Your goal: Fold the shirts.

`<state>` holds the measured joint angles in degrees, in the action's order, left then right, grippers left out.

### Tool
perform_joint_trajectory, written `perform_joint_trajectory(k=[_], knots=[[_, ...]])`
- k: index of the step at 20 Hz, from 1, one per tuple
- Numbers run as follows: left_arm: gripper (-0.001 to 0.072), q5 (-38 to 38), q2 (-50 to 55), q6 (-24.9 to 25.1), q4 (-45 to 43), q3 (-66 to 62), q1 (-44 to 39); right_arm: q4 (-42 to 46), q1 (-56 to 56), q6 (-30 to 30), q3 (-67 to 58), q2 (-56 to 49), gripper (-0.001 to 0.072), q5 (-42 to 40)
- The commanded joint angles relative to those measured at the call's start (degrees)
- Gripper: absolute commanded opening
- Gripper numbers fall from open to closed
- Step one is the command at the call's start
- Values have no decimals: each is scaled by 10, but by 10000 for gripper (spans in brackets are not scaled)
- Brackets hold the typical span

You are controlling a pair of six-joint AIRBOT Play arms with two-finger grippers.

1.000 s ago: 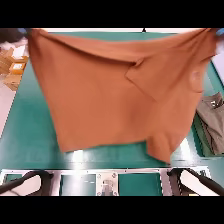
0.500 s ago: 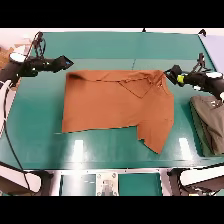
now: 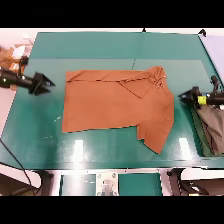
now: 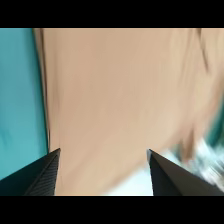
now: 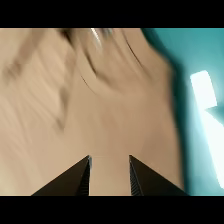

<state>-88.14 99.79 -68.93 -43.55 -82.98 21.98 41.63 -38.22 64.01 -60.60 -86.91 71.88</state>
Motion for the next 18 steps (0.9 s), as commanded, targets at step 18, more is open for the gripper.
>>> perform_joint_trajectory(k=[18], knots=[[498,293,-271,69,77,555,14,69,-90,9,195,121,358,-90]])
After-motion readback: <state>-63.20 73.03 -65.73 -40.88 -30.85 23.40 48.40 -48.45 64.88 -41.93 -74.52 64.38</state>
